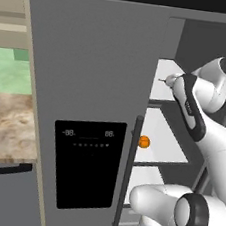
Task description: Retrieve the banana and orange from the fridge and place them into the bowl on the dining table.
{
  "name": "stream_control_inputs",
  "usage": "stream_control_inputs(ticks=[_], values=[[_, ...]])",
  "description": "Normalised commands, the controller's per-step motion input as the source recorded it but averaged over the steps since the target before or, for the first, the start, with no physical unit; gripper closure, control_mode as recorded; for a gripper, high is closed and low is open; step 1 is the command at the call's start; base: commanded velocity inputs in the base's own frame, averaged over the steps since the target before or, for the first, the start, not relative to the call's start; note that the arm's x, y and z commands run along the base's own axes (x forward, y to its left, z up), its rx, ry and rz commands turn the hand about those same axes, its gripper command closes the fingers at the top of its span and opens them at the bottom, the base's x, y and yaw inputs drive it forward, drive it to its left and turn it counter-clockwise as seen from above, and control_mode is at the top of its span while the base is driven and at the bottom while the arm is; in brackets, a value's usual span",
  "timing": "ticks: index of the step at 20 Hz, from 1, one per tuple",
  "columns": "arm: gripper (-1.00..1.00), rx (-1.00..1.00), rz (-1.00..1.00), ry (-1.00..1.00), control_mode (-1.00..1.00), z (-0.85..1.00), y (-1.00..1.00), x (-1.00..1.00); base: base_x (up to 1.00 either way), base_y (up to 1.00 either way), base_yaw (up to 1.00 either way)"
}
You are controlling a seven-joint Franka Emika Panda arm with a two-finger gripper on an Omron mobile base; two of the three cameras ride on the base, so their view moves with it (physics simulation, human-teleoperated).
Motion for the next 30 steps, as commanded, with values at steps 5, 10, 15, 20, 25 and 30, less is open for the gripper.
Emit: stream_control_inputs(ticks=[5,10,15,20,25,30], values=[[-1.0,0.0,0.01,0.04,-1.0,-0.15,0.0,0.35,0.0,0.0,0.0],[-1.0,0.0,0.0,0.03,-1.0,-0.07,-0.02,0.32,0.0,0.0,0.0],[-1.0,0.0,0.0,0.03,-1.0,-0.04,-0.07,0.26,0.0,0.0,0.0],[-1.0,0.0,0.0,0.04,-1.0,-0.13,-0.11,0.07,0.0,0.0,0.0],[-1.0,0.0,0.0,0.07,-1.0,-0.39,-0.01,0.0,0.0,0.0,0.0],[1.0,-0.03,0.0,0.1,-1.0,-0.64,0.0,0.04,0.0,0.0,0.0]])
